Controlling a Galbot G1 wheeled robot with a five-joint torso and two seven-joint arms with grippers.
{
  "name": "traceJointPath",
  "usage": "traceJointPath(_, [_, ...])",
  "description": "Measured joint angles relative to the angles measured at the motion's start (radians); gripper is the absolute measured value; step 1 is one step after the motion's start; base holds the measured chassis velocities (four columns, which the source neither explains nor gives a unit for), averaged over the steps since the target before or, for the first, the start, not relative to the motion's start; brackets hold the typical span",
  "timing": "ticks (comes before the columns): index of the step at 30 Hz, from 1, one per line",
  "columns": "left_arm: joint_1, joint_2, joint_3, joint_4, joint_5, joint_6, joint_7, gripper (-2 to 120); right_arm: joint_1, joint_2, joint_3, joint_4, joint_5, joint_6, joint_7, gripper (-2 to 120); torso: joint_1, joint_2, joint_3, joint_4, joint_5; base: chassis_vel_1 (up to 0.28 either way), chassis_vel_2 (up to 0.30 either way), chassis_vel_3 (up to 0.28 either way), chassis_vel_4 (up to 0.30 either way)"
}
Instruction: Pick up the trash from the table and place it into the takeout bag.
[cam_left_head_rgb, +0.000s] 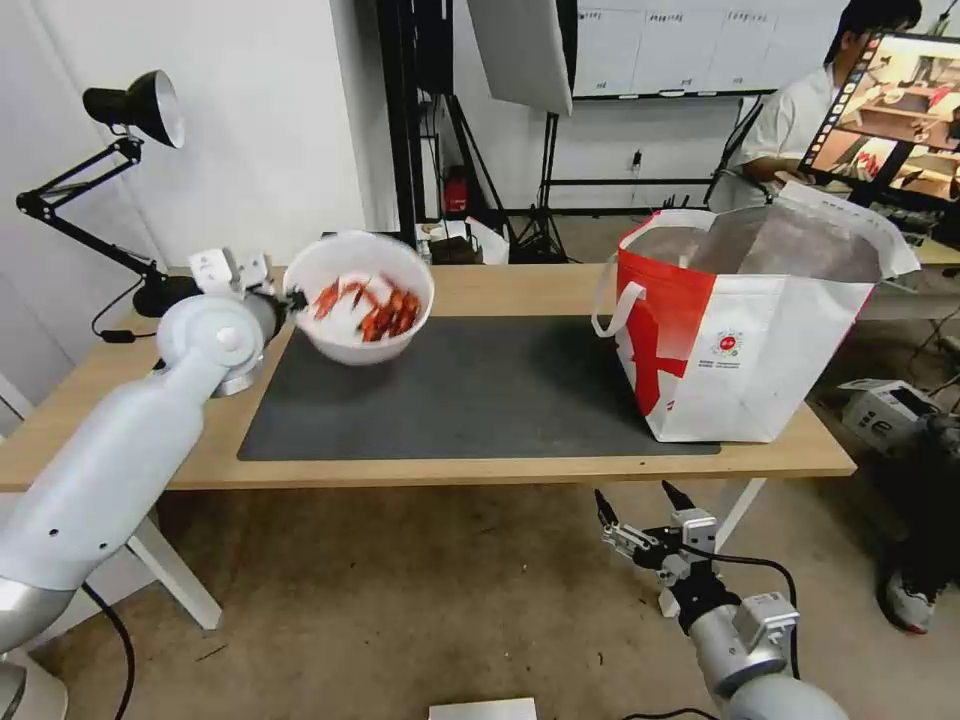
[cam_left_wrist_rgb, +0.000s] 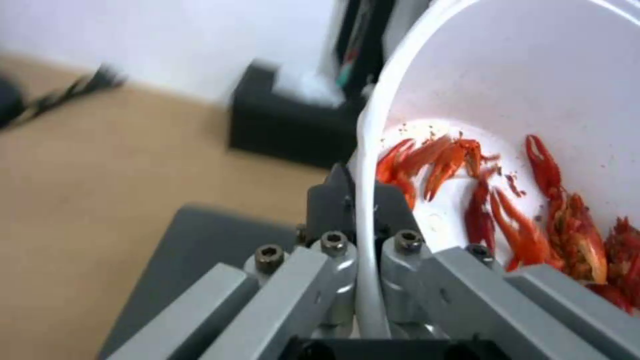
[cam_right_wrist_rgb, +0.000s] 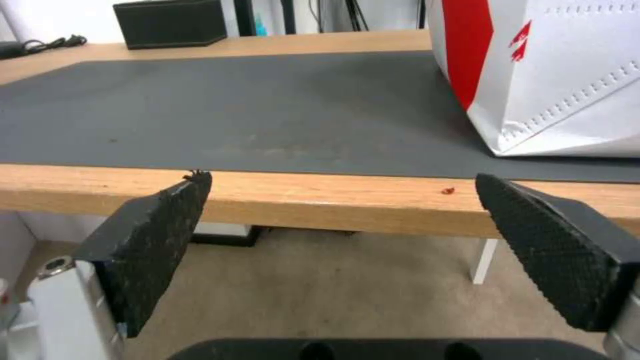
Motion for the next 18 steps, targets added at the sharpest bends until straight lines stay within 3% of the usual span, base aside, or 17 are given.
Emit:
traceJointPath(5, [-0.073, -0.046, 0.092, 0.017, 0.082, -0.061, 0.029, 0, 0.000, 0.000, 0.000, 0.000, 0.000, 0.000, 0.000, 100, 0.000, 0.000, 0.000, -0.0002, 0.0001, 0.000, 0.000, 0.000, 0.000])
traceJointPath(13, [-0.139, -0.111, 0.175, 0.052, 0.106, -0.066, 0.039, 0, 0.000, 0.000, 0.000, 0.000, 0.000, 0.000, 0.000, 100, 0.000, 0.000, 0.000, 0.0001, -0.0001, 0.000, 0.000, 0.000, 0.000])
traceJointPath(18, [-0.234, -0.201, 0.215, 0.114, 0.101, -0.060, 0.039, 0, 0.000, 0.000, 0.000, 0.000, 0.000, 0.000, 0.000, 100, 0.000, 0.000, 0.000, 0.0001, 0.0000, 0.000, 0.000, 0.000, 0.000])
